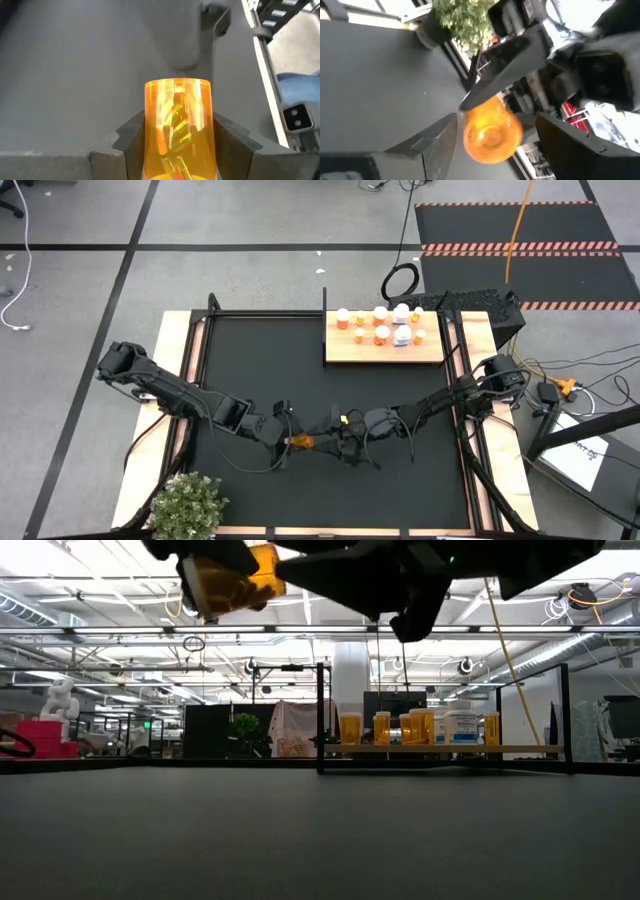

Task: Pick and place medicine bottles onto shelf by color
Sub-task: Put the large orange pill bottle on the shelf aligned with the other large orange pill bottle

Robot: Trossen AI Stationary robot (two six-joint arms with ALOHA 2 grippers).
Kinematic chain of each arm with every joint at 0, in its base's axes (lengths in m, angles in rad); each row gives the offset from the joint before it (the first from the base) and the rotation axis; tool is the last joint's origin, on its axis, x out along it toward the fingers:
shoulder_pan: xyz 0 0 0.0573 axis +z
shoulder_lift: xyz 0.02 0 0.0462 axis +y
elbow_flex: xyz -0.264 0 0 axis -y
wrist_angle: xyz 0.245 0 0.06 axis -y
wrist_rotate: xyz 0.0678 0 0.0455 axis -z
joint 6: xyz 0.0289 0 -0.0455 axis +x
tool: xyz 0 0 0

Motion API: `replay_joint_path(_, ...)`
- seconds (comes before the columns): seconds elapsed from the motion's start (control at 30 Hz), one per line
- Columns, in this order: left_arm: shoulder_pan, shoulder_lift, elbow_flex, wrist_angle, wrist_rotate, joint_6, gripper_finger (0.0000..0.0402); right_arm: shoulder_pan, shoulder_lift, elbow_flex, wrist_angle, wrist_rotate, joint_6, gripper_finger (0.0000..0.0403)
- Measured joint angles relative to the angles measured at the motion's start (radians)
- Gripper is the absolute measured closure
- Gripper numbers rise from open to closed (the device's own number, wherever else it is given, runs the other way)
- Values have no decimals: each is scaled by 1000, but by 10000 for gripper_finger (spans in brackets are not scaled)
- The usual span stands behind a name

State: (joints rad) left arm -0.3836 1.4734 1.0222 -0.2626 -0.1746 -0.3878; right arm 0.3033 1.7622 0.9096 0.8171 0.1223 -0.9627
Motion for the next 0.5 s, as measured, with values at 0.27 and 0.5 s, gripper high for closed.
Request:
replay_joint_path(0.27, 0, -1, 1, 40, 20, 6, 210, -18, 0, 0, -21, -53, 0, 172)
replay_joint_path(0.5, 11, -1, 1, 40, 32, -7, 203, -23, 0, 0, -24, -52, 0, 205)
